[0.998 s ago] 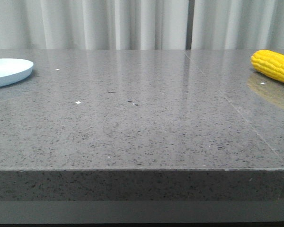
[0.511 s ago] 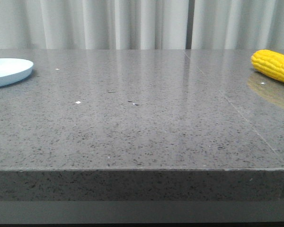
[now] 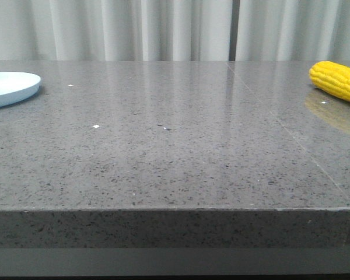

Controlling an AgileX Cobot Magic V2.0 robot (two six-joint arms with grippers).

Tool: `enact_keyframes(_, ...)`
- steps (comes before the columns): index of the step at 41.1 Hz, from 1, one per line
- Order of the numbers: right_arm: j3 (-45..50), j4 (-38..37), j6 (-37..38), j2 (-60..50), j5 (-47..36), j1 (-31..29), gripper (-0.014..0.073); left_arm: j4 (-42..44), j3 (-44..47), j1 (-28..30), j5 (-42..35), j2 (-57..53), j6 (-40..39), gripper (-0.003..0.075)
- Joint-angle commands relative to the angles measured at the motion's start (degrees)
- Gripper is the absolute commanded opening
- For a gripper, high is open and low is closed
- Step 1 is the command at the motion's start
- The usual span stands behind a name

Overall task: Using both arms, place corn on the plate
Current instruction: 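Move the open left gripper onto the plate rim and grasp it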

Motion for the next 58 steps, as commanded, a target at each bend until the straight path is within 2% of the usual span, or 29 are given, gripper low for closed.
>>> enact_keyframes(1, -2.0, 0.3, -0.7, 0.3, -4.9, -0.4, 0.0625, 0.3, -4.0, 0.1, -0.1, 1.4, -0.1, 0.0542)
enact_keyframes(11, -2.0, 0.4, -0.7, 0.3, -5.2, -0.4, 0.0625, 2.4, -10.3, 0.1, 8.6, 7.9, -0.1, 0.0542)
enact_keyframes(22, -2.0, 0.4, -0.7, 0.3, -5.2, -0.4, 0.0625, 8.0, -13.9, 0.2, 9.6, 18.6, -0.3, 0.0542)
enact_keyframes(27, -2.0, 0.4, -0.7, 0.3, -5.2, -0.4, 0.0625, 9.6, -16.9, 2.6, 10.0, 24.9, -1.4, 0.0542)
enact_keyframes(32, -2.0, 0.4, -0.7, 0.3, -5.2, -0.4, 0.0625, 9.1, -20.5, 7.3, 8.8, 30.8, -1.4, 0.0542)
enact_keyframes(36, -2.0, 0.4, -0.7, 0.3, -5.2, -0.4, 0.0625, 4.7, -23.6, 12.4, 8.1, 35.4, -1.4, 0.0542)
enact_keyframes(42, -2.0, 0.4, -0.7, 0.3, -5.2, -0.4, 0.0625, -10.6, -27.4, 19.3, 7.2, 41.8, 9.5, 0.0542)
enact_keyframes(47, -2.0, 0.4, -0.7, 0.3, -5.2, -0.4, 0.0625, -22.3, -29.8, 22.7, 7.2, 46.5, 16.2, 0.0542)
enact_keyframes(58, -2.0, 0.4, -0.7, 0.3, -5.2, -0.4, 0.0625, -24.6, -35.7, 23.4, 5.5, 56.6, 16.7, 0.0520)
